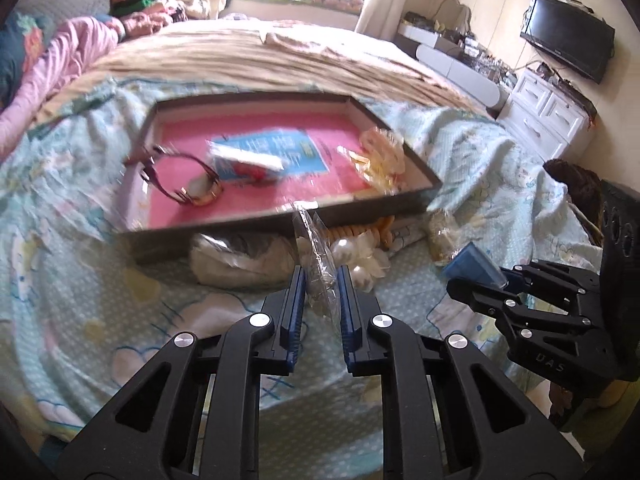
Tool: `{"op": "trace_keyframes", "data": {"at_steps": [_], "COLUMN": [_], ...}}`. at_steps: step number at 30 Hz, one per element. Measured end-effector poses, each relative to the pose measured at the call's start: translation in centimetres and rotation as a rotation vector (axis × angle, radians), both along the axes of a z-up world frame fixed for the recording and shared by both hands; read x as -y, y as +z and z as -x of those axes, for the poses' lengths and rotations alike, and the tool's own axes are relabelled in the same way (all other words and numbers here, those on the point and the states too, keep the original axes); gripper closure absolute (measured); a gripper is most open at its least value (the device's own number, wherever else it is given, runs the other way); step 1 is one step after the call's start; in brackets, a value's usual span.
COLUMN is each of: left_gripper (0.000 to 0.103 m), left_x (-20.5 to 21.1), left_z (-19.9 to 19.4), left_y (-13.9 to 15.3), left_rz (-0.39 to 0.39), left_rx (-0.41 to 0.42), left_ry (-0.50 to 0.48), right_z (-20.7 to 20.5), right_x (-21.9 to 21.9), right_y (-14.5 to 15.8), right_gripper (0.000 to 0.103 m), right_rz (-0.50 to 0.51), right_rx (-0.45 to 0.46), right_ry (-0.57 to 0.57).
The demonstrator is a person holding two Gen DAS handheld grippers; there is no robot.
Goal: Organize jewelry
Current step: 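Carry the blue box with the right tool while the left tool carries the clear bag over the tray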
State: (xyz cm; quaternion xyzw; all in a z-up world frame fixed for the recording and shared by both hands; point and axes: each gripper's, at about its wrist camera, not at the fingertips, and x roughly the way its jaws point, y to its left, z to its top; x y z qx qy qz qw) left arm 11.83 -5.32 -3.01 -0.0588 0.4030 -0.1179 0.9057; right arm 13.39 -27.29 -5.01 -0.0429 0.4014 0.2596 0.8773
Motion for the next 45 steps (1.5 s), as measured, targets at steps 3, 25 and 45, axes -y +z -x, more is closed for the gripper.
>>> {"op": "trace_keyframes", "data": {"at_steps": [3, 25, 45], "left_gripper": [0.094, 0.094, 0.094], "left_x": [-0.7, -6.5, -5.1], "left_z": [0.2, 0.8, -2.8], "left_y": [0.9, 3.9, 3.7], "left_rz": [-0.009, 0.017, 0.017], "left_rx": [0.028, 0.109, 0.069], "left_ry": [0.023, 0.157, 0.128], "right_z": [0.0, -1.8, -5.2], "right_x": [-0.3, -2.8, -2.0], "right_y": [0.6, 3.9, 4.3], "right_gripper": [0.079, 0.079, 0.079], "right_rz": [0.0, -0.046, -0.092], "right_rx": [0.012, 0.091, 0.109], "right_ry": [-0.002, -0.001, -0.054]}}
